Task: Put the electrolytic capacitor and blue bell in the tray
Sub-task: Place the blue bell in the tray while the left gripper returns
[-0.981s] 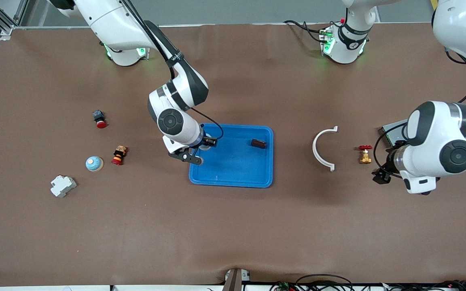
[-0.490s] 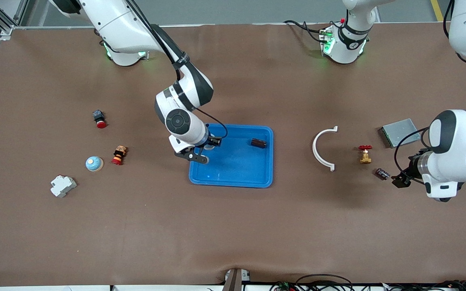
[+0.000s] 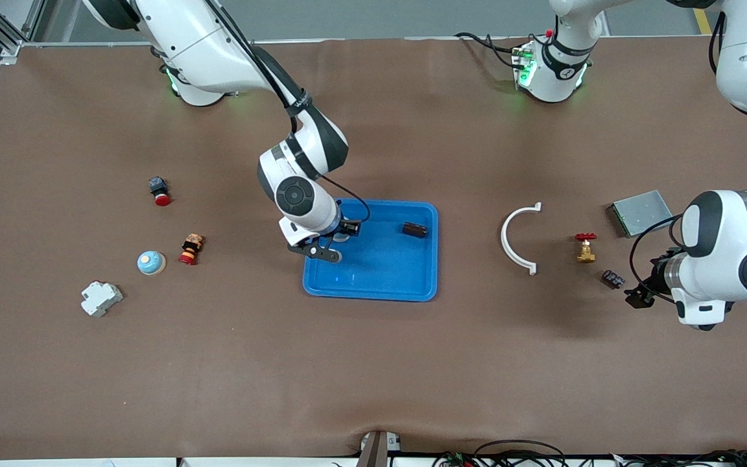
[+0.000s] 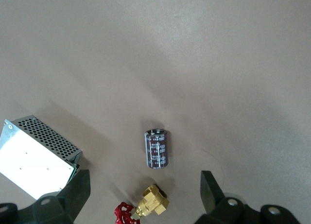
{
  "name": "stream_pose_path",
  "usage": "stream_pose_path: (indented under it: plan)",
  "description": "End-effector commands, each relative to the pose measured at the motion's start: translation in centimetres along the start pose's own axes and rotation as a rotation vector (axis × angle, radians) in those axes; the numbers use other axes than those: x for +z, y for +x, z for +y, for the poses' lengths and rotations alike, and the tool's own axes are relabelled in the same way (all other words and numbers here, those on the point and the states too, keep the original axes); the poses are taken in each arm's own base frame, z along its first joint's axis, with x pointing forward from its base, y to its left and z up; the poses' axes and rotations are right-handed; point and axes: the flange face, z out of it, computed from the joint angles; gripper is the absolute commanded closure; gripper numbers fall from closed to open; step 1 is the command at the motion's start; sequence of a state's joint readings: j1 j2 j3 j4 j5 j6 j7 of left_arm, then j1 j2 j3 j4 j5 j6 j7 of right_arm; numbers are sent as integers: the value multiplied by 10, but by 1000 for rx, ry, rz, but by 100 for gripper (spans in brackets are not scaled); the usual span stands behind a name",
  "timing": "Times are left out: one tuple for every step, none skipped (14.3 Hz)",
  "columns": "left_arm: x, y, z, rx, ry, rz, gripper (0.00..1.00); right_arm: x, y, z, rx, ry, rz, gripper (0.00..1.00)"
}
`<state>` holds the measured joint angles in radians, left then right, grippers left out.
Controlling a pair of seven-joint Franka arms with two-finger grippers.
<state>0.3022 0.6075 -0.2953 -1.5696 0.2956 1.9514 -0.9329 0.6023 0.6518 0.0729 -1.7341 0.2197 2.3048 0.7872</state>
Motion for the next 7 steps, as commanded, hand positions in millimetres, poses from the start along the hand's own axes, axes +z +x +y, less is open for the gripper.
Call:
stream_pose_path:
  plan:
    - [8,7,4,-15,-7,23,0,4,0,-5,-2,0,6,76]
    - [10,8,4,-25,-8,24,0,5,0,-5,-2,-2,5,71]
    - [15,11,3,-45,-11,26,0,6,-1,-6,-4,-2,5,67]
    - [18,13,2,-60,-15,29,0,9,-1,-5,-2,-7,1,57]
    - [21,15,0,-62,-9,32,0,9,-1,-5,-2,-7,1,41]
    - [25,18,-2,-59,9,44,0,9,-1,-5,-2,-7,1,0]
    - [30,20,-3,-57,15,45,0,9,-3,-6,-5,-6,2,0]
